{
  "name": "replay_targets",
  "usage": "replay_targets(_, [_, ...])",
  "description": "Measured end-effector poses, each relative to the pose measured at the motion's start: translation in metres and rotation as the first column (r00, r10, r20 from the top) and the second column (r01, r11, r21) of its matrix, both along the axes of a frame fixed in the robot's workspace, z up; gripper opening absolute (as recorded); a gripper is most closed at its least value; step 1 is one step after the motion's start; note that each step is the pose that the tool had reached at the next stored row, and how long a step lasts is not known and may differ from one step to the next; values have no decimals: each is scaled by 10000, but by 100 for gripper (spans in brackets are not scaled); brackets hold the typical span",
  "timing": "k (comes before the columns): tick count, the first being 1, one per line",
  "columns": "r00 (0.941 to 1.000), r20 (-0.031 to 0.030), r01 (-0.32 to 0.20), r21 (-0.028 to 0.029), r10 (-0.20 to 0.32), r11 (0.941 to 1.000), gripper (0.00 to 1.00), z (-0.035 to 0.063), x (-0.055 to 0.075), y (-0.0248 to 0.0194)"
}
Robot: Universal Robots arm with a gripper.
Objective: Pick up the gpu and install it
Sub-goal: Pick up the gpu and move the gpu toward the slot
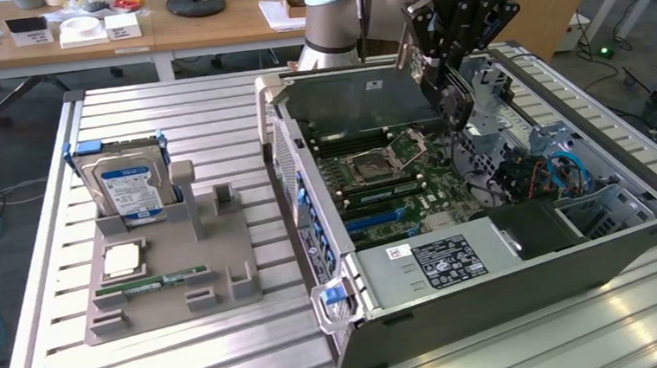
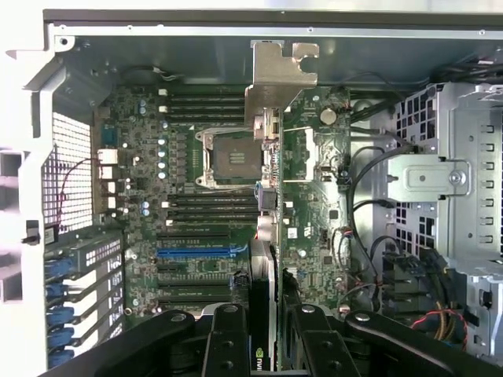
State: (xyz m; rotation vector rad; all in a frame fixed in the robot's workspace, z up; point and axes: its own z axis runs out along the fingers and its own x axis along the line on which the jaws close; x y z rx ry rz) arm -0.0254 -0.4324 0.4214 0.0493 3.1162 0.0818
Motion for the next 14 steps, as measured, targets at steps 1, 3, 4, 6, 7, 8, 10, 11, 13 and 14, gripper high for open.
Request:
replay_targets(1, [10000, -1, -1, -1, 1, 10000, 26, 0, 9, 1])
replay_targets(3, [10000, -1, -1, -1, 1, 10000, 26, 1, 16, 1])
replay_targets(4, [10000, -1, 0, -1, 0, 10000, 26, 1, 16, 1])
replay_targets(6, [10000, 0, 0, 0, 0, 10000, 26, 0, 16, 1])
replay_targets(7, [10000, -1, 1, -1, -1, 10000, 26, 0, 16, 1])
replay_targets(8, [10000, 0, 0, 0, 0, 10000, 26, 0, 16, 1])
replay_targets(10, [10000, 0, 0, 0, 0, 10000, 26, 0, 16, 1])
replay_targets(11, [10000, 0, -3, 0, 3, 10000, 26, 0, 21, 1])
replay_targets(13, [10000, 0, -1, 0, 1, 10000, 26, 0, 45, 1])
replay_targets(14, [10000, 0, -1, 1, 1, 10000, 26, 0, 59, 1])
